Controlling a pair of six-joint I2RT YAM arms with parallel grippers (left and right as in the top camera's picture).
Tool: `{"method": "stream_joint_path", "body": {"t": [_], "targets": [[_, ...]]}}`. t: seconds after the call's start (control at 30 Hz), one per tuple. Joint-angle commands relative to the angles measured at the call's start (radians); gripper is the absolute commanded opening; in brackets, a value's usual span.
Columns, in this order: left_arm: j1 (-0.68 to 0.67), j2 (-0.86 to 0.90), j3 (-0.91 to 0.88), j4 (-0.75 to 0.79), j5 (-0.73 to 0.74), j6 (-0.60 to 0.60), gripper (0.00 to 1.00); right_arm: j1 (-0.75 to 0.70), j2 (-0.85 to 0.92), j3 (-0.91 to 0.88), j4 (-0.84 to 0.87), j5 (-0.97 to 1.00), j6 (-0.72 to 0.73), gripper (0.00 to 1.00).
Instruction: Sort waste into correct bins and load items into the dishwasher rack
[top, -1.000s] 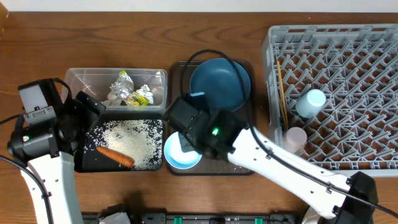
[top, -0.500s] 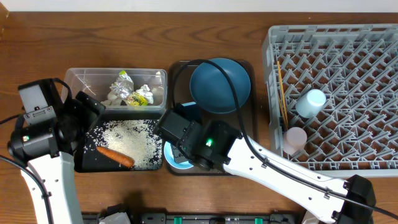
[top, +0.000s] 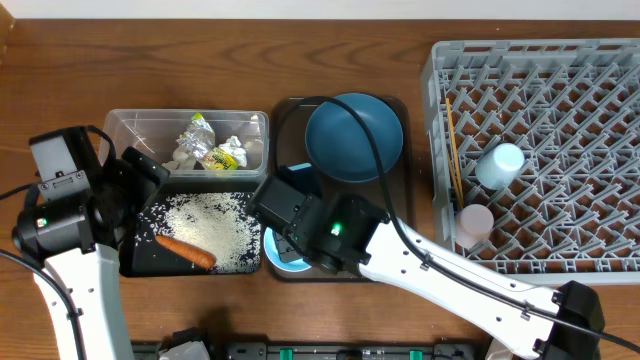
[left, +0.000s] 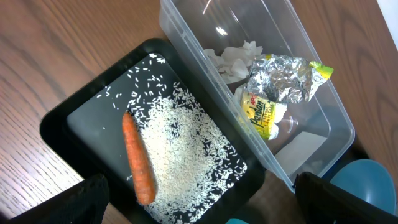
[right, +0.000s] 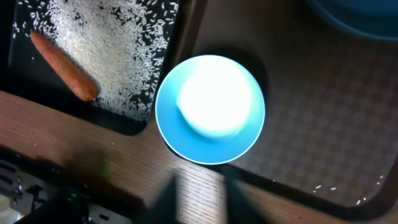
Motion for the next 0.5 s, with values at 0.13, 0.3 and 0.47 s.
{"method": "stream_joint_path", "body": {"t": [0.13,0.3,0.47], "targets": [[0.003,0.004,0.013,-0.003,-0.012,0.009,0.97,0.010,0.020,-0.001,0.019,0.052,-0.015,0.38],[0.003,0.004,0.013,-0.002,-0.012,0.009,0.97,0.024,0.075,-0.001,0.063,0.051,-0.016,0.33],[0.003,0.004,0.013,-0.003,-0.012,0.009,0.97,0.049,0.169,-0.001,0.109,0.053,-0.016,0.52]]}}
